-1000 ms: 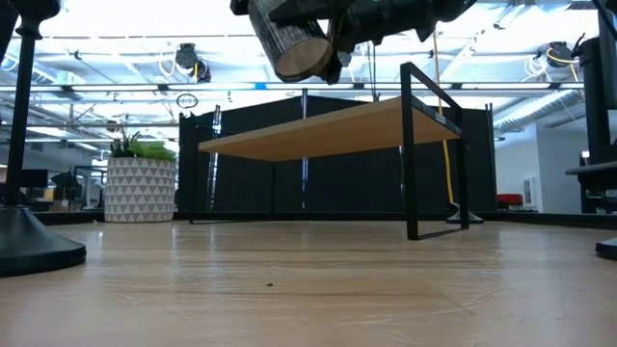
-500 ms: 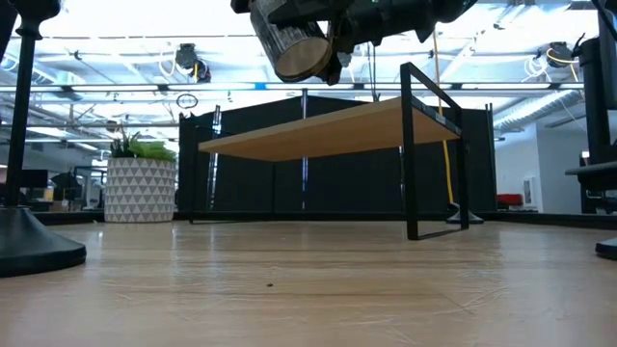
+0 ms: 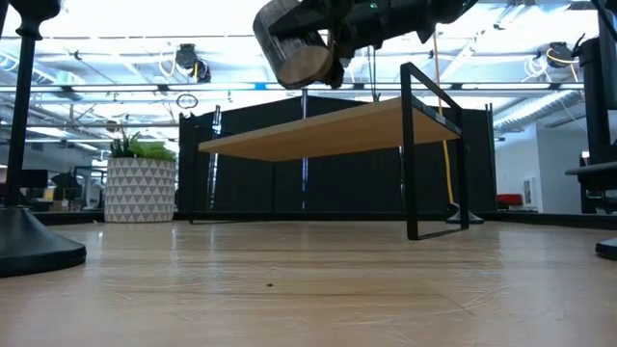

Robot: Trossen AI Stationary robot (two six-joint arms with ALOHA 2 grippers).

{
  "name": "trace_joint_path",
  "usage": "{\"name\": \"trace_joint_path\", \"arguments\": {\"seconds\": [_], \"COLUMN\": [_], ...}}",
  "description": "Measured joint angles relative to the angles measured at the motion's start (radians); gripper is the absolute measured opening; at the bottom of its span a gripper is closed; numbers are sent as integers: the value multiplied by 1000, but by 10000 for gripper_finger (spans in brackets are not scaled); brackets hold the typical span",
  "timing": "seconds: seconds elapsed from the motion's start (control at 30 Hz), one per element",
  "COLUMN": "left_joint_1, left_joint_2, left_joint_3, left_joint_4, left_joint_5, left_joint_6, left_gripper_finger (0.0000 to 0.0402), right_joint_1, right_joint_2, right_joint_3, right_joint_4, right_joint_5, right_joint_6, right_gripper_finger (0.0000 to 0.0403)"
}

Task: Pick & Place candle stick holders
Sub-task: Put the brown scented candle on the shelf

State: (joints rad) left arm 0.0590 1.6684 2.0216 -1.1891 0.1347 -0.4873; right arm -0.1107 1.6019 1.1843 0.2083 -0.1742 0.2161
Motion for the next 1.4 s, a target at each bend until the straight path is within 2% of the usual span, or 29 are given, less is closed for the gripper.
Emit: {"name": "trace_joint_path", "arguments": {"seconds": [0.13, 0.3, 0.43, 0.73, 1.0, 1.2, 1.4], "left_joint_1": [14, 6, -10, -22, -18, -23, -52], "left_joint_2": [-30, -65, -69, -74, -193, -351, -487], "left_joint_3": [0, 0, -24, -134, -337, -533, -745], "left_joint_4": [-17, -104, -148, -142, -17, 128, 293], "left_joint_5": [-23, -167, -240, -248, -258, -292, -320], "left_joint_6": [3, -3, 5, 30, -52, -129, -176], "left_gripper_finger": [177, 177, 177, 177, 177, 177, 177], "right_joint_1": [-17, -52, -84, -147, -162, -163, -165], "right_joint_2": [0, -14, -38, -131, -231, -304, -401], "right_joint_3": [0, -1, -2, 0, 0, -28, -147], "right_joint_4": [-34, -100, -175, -307, -435, -548, -486], "right_joint_5": [56, 80, 97, 182, 267, 363, 361], "right_joint_6": [-4, -16, -31, -97, -139, -142, -72], "right_gripper_finger": [351, 351, 351, 352, 350, 351, 350]}}
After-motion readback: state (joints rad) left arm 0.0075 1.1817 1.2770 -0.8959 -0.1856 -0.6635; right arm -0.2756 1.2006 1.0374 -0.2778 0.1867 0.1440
